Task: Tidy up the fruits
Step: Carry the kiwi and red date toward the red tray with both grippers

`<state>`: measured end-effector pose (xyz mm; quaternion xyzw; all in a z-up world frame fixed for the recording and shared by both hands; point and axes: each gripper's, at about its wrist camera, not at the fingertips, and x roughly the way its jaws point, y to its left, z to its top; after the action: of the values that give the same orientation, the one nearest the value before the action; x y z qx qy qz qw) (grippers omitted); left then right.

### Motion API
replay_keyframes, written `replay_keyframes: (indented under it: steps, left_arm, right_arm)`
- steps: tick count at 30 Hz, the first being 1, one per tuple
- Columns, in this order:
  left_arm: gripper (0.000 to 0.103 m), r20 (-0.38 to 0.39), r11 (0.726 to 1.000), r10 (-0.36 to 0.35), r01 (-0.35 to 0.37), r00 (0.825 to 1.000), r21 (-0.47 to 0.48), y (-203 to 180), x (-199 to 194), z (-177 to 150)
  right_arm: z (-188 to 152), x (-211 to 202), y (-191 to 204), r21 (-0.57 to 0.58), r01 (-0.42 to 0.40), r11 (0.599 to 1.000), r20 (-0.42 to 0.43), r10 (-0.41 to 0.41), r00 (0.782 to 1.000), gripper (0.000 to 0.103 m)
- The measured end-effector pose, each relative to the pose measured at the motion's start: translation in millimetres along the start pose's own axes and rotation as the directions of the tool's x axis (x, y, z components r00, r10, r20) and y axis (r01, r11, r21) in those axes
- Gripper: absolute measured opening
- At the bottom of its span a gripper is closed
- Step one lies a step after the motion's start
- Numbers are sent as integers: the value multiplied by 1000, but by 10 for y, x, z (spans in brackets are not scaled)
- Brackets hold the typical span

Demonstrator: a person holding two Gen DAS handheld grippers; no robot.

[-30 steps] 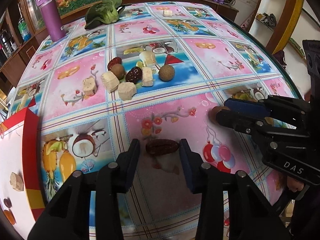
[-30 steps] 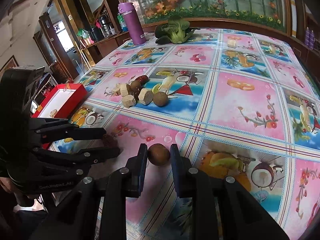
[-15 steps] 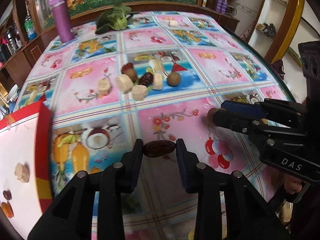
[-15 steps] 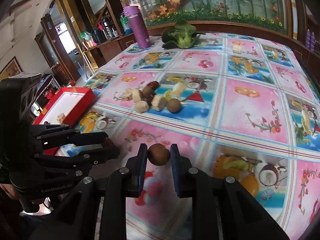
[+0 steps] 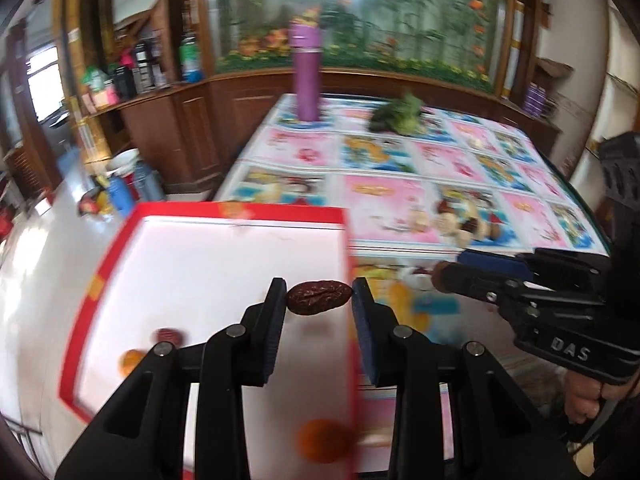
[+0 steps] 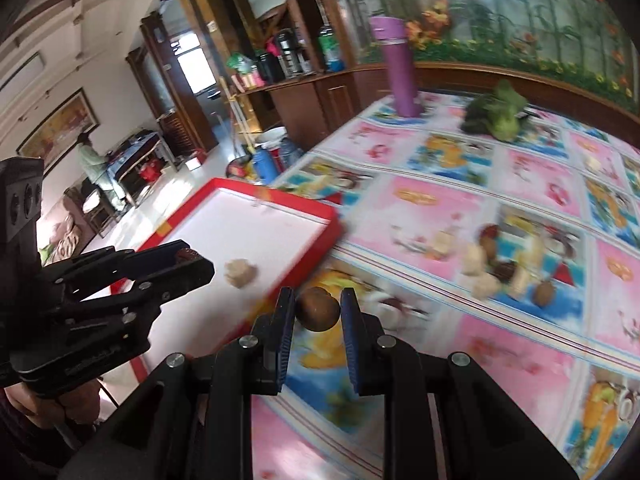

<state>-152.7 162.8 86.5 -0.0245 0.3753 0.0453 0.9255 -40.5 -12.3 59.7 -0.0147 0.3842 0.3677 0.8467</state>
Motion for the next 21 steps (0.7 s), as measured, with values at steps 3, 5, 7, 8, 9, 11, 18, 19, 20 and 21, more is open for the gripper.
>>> replay_keyframes:
  steps: [3, 5, 7, 8, 9, 11, 18, 19, 20, 21]
  left_arm:
    - [35, -4, 995, 84, -84, 996, -55, 310, 41, -64]
    - [35, -16, 988, 133, -133, 991, -81, 483, 85, -124]
    - [35, -33, 983, 156, -159, 987, -96, 588, 126, -179]
    - [35, -42, 981, 166, -170, 985, -98, 629, 152, -210]
    - [35, -48, 979, 175, -179, 983, -99, 662, 167, -241]
    - [35, -57, 976, 191, -196, 980, -95, 692, 205, -284]
    - [36, -90, 966, 235, -243, 968, -88, 767, 281, -362]
    - [36, -93, 965, 238, -246, 967, -89, 776, 283, -368]
    - [36, -91, 963, 248, -256, 964, -86, 776, 276, -372]
    - [38, -93, 961, 256, -263, 962, -82, 770, 276, -366]
  right_arm:
    - [56, 252, 328, -29, -37, 999, -30, 37, 999, 22]
    - [53, 371, 465, -41, -58, 997, -48, 56, 997, 22]
    - [28, 504, 613, -56, -76, 995, -71, 72, 995, 22]
    - [13, 555, 663, -62, -80, 995, -82, 75, 994, 22]
    - [-15, 597, 723, -69, -86, 994, -96, 79, 992, 22]
    - [-71, 675, 811, -85, -85, 993, -117, 75, 990, 22]
    - [-163, 814, 921, -101, -71, 992, -157, 55, 986, 23]
    - [-166, 834, 924, -100, -66, 993, -162, 49, 986, 23]
    - [-170, 846, 925, -99, -67, 993, -169, 50, 984, 23]
    - [-174, 846, 924, -97, -71, 993, -174, 53, 983, 23]
